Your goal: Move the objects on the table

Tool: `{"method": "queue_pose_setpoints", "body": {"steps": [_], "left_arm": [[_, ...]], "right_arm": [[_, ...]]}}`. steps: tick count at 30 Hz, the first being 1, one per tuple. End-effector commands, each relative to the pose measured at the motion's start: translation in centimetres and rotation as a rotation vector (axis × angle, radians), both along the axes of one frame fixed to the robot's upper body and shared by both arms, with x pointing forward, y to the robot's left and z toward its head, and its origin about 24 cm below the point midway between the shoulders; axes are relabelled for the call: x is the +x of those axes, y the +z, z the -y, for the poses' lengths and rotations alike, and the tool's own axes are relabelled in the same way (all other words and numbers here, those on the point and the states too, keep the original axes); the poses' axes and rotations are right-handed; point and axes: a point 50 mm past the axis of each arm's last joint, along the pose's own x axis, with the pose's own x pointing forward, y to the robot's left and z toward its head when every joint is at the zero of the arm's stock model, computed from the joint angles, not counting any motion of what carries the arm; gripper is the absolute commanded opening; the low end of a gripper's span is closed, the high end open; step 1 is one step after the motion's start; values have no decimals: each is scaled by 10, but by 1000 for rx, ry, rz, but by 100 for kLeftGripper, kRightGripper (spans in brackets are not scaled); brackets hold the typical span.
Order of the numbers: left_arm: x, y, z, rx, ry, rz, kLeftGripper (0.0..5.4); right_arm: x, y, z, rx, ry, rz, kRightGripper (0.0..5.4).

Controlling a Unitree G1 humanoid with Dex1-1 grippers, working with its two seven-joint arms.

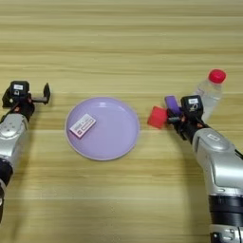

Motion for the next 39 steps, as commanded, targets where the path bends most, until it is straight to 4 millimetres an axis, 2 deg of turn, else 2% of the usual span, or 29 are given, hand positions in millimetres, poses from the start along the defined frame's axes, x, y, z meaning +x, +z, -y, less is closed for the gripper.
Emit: {"method": "queue_pose_setpoints", "body": {"steps": [1,3,5,25,39], "left_arm": [[1,0,0,4,2,-9,540],[1,0,0,4,2,-9,540],[1,0,0,4,2,-9,540],[1,-1,-1,5,3,-10,540],[1,0,-1,5,2,-8,540]], "right_arm": [[-3,-8,2,1,-15,-52,142],[-3,-7,2,0,-10,-49,142],[-3,-7,1,-1,-5,-47,178],[-2,-7,0,6,-5,-48,382],[-5,9,-11,39,47,23,524]]}}
